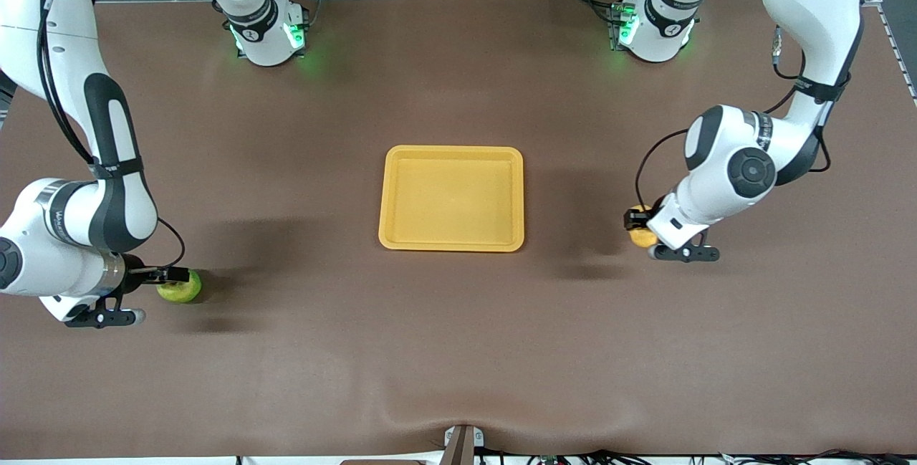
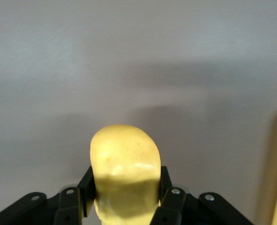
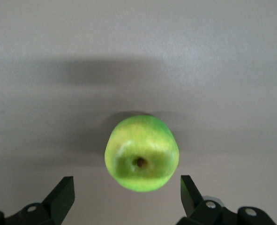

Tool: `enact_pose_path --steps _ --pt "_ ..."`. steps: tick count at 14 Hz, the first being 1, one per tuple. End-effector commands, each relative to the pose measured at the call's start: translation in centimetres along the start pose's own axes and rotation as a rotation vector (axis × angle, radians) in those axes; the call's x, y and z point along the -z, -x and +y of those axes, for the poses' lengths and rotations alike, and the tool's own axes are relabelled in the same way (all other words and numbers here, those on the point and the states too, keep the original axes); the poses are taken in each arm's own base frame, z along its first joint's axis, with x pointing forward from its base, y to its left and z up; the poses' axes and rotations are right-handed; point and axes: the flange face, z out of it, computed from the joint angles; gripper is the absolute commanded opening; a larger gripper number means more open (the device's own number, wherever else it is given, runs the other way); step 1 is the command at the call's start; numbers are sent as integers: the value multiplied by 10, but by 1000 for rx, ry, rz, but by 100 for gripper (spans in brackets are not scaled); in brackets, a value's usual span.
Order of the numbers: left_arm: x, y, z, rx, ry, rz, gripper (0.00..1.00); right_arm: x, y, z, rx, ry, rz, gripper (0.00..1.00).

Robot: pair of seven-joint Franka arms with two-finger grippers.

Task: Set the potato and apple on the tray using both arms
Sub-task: 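Carry the potato to the tray with the left gripper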

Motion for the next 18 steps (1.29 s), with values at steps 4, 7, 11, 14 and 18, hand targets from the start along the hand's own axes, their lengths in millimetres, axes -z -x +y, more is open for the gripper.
enact_pose_path --steps 4,7,11,14,18 --pt "31 2 90 -147 -29 5 9 -18 -6 0 125 6 9 100" --pt "31 0 125 -239 -64 23 9 -22 -5 11 199 4 15 100" --pt "24 3 169 -263 -54 29 8 -38 0 11 199 -11 -5 100" --pt "1 20 219 -238 -74 6 7 -49 0 10 200 -11 -5 100" --pt "-31 34 265 -212 -144 16 7 -67 7 10 198 -6 9 100"
